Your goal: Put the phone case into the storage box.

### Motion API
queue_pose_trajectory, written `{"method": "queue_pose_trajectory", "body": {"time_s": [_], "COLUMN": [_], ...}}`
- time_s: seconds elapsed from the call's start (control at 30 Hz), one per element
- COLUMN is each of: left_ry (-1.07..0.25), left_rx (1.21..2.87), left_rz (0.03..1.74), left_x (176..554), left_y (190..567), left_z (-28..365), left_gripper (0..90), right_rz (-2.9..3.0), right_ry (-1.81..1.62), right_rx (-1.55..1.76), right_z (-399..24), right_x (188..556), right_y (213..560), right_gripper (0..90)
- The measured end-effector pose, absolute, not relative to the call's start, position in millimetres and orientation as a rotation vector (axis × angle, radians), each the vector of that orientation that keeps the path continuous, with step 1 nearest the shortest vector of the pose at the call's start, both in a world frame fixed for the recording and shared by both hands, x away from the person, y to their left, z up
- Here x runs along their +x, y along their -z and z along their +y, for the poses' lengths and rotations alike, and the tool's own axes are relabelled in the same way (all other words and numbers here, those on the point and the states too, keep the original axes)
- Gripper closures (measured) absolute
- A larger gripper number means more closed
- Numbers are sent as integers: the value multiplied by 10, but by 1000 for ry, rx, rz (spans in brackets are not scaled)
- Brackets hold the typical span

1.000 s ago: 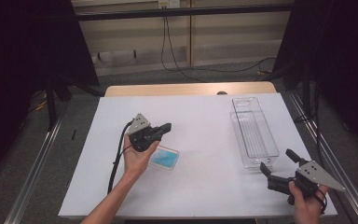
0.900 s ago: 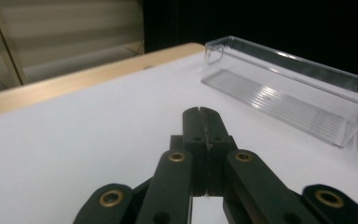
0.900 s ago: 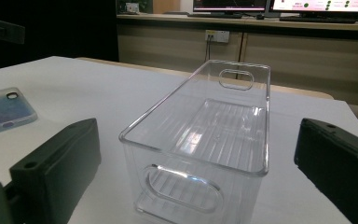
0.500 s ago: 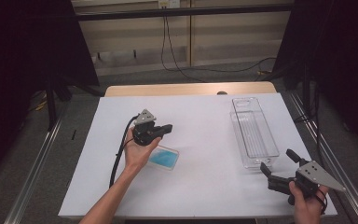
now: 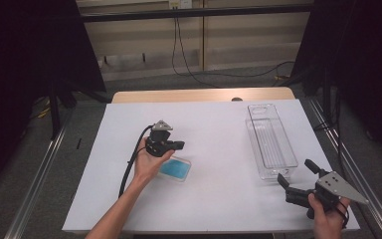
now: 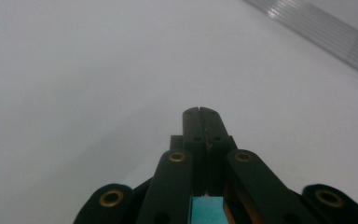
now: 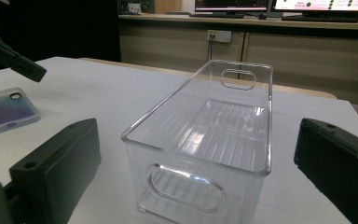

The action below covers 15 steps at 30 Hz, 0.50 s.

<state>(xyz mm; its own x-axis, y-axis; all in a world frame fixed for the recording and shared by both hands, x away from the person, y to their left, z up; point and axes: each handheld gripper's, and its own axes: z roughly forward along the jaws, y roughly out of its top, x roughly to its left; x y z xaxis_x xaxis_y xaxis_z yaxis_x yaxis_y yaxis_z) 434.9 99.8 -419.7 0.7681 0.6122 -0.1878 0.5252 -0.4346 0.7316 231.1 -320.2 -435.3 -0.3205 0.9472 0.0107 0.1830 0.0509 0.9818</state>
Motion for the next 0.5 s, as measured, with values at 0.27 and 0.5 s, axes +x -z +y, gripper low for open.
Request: {"method": "queue_pose_trajectory", "body": {"time_s": [0.27,0.5], "left_ry": [-109,-81], "left_rx": [2178,2220], "left_rz": [907,921], "left_x": [4374,4383], "left_y": [4269,4362], "left_z": [942,859], "left_gripper": [900,900], "right_rz": [1607,1608], "right_ry": [-1329,-1331], "right_rx": [1164,1162], "right_z": [-3196,-3194], "right_x": [2319,2317], "right_y": [4358,4357], "right_gripper": [0,0]}}
